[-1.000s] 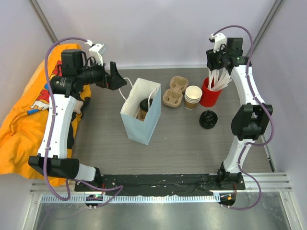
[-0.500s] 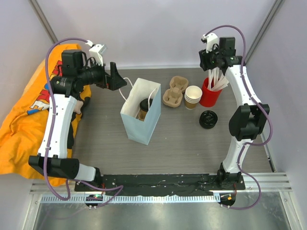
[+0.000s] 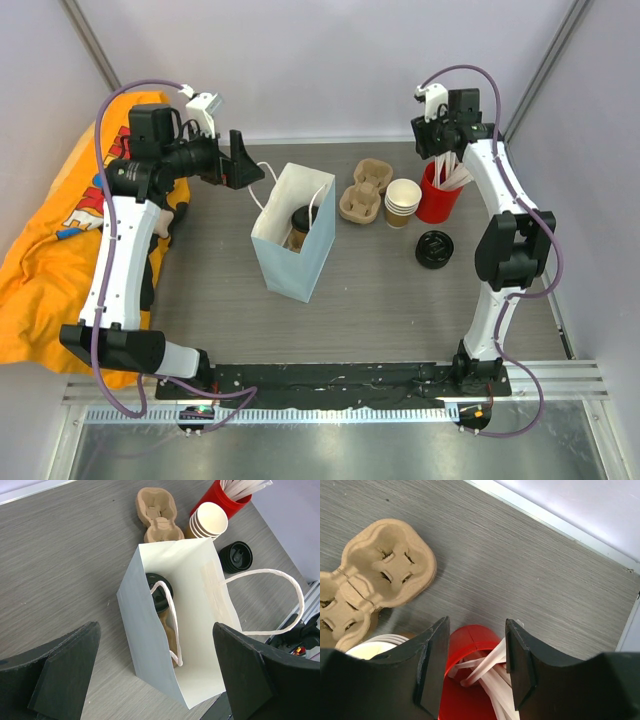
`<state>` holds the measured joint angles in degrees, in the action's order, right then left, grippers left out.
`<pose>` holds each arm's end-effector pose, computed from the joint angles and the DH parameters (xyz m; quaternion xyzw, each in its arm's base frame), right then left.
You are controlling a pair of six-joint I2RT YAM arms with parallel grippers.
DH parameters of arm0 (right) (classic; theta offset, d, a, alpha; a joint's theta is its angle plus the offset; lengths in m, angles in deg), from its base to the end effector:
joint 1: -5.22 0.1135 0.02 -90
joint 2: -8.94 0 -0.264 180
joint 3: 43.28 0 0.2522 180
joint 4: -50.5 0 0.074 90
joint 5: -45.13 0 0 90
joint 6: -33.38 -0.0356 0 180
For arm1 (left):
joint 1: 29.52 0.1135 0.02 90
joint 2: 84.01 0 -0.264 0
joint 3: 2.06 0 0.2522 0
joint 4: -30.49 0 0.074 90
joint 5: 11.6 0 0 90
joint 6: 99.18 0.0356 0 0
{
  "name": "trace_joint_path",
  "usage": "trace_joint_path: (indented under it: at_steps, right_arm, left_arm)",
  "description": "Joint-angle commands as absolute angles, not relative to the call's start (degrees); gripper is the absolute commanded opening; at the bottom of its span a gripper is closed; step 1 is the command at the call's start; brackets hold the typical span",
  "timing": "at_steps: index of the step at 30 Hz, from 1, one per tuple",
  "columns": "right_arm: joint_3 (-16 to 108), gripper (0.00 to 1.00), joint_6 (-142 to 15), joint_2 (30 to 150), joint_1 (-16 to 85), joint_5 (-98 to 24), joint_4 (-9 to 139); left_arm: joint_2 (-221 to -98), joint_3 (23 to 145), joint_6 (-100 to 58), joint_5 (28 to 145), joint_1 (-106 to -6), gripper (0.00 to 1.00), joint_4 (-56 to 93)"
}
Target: Pack the takeout coffee
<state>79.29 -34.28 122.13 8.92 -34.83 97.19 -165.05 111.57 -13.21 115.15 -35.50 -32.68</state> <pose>0.4582 0.0358 0.3312 -0.2390 0.8610 0.0058 0.4489 0.2759 -0.0503 0.4580 0.1702 0.8215 -0.3138 0.4447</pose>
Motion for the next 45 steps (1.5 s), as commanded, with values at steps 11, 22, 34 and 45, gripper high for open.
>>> trace_joint_path:
  at_steps: [11,22,34,45]
  right_arm:
    - [81.13,0.56,-35.88,121.8,8.91,-36.34,92.74]
    - [82.27,0.58,-36.32,121.18,8.82,-35.12,92.56]
    - [83.15,0.61,-36.15,122.23,8.91,-37.22,92.39]
    - [81.31,0.6,-35.0,122.41,8.82,-39.16,92.91]
  left_arm:
    - [-164.78,111.54,-13.48,116.72,-35.24,1.0,-29.94]
    - [-164.96,111.45,-13.57,116.98,-35.24,1.0,-30.03]
    - [-164.78,111.37,-13.57,117.07,-35.24,1.0,-29.94]
    - [-165.05,111.19,-13.66,117.16,-35.24,1.0,-29.77]
